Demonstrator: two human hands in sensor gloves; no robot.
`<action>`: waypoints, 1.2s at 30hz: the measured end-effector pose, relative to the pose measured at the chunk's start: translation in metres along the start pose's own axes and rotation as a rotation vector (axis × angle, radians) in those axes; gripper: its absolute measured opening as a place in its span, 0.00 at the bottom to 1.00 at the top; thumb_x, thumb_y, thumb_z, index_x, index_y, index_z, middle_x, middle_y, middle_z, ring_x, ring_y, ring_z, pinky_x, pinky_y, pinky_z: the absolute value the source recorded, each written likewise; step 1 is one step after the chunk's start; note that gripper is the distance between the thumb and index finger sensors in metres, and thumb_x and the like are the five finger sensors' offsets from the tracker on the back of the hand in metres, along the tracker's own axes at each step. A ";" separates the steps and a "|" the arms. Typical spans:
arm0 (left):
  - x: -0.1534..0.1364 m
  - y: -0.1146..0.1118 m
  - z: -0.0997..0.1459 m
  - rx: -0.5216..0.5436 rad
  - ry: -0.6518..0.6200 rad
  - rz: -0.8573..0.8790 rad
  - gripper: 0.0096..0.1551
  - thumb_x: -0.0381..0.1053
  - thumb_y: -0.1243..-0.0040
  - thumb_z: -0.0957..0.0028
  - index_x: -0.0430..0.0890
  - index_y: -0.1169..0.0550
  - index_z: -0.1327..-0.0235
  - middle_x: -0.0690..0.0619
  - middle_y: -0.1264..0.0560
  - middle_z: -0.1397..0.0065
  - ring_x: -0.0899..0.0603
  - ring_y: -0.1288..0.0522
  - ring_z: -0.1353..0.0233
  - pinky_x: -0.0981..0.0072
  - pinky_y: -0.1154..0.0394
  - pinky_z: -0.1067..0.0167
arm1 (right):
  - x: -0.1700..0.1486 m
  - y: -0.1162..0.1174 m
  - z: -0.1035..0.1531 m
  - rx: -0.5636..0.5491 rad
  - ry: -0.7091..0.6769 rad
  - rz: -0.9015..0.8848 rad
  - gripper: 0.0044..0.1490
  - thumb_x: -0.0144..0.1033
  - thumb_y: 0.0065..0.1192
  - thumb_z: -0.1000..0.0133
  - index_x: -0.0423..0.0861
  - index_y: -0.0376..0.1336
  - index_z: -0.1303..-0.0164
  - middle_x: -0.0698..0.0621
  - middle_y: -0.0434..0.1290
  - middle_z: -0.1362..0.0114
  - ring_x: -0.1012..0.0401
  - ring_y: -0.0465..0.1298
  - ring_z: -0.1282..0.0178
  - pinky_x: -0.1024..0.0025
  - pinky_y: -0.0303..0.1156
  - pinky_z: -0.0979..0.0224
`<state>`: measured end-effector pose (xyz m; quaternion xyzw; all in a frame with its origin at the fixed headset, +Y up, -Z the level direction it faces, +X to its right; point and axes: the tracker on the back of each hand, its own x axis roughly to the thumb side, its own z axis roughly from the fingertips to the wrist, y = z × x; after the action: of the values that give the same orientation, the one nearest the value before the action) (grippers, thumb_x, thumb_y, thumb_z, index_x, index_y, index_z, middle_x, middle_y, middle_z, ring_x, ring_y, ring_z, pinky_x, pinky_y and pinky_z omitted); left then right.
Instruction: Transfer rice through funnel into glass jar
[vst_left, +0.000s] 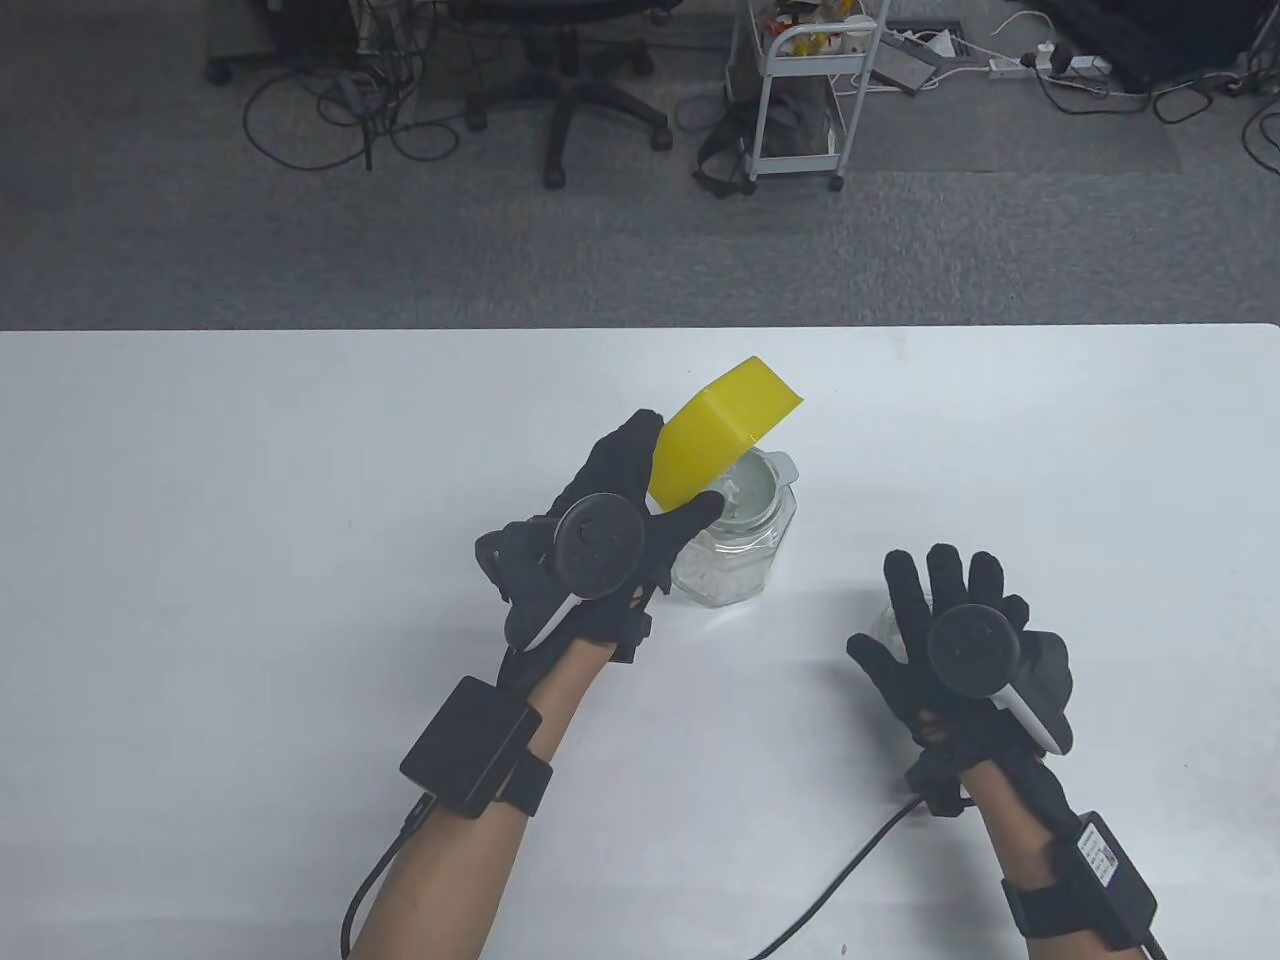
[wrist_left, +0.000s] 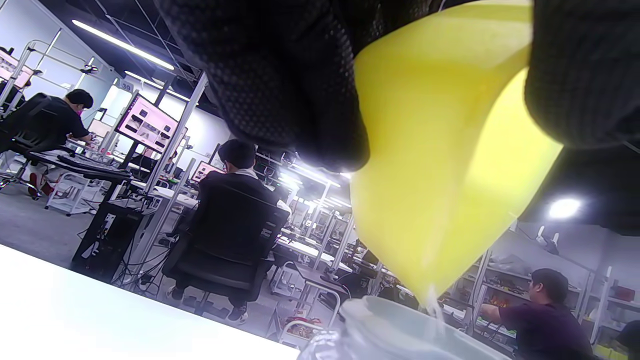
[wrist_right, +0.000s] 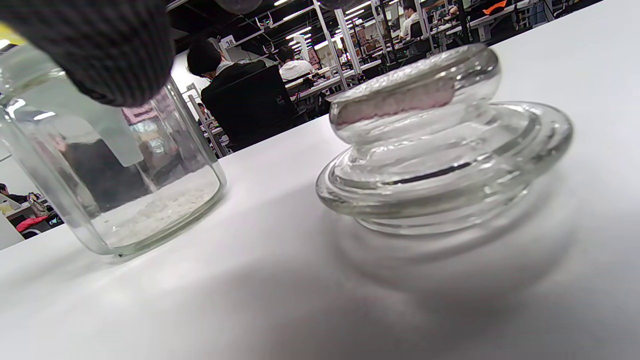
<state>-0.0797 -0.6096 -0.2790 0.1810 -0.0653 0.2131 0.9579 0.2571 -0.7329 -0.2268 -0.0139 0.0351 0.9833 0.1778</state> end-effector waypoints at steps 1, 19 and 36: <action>0.000 0.000 0.000 -0.001 -0.007 -0.004 0.57 0.79 0.25 0.59 0.57 0.35 0.20 0.58 0.25 0.22 0.52 0.13 0.29 0.59 0.15 0.30 | 0.000 0.000 0.000 0.000 0.000 0.000 0.55 0.70 0.61 0.52 0.65 0.38 0.22 0.45 0.37 0.11 0.40 0.31 0.15 0.29 0.34 0.24; 0.005 -0.002 0.006 0.006 -0.093 -0.067 0.57 0.78 0.24 0.60 0.59 0.36 0.21 0.60 0.26 0.20 0.53 0.14 0.28 0.59 0.16 0.28 | 0.000 0.000 0.000 -0.002 -0.003 0.002 0.55 0.70 0.61 0.52 0.65 0.38 0.22 0.45 0.37 0.11 0.40 0.31 0.15 0.29 0.34 0.24; -0.036 0.021 0.005 0.068 0.083 0.239 0.56 0.80 0.26 0.60 0.57 0.34 0.22 0.58 0.23 0.23 0.54 0.12 0.30 0.60 0.14 0.31 | 0.000 0.000 0.000 -0.006 -0.003 -0.007 0.55 0.69 0.61 0.52 0.65 0.38 0.22 0.45 0.37 0.11 0.40 0.31 0.15 0.29 0.34 0.24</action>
<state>-0.1218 -0.6075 -0.2747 0.1954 -0.0393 0.3353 0.9208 0.2577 -0.7327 -0.2265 -0.0130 0.0320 0.9828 0.1813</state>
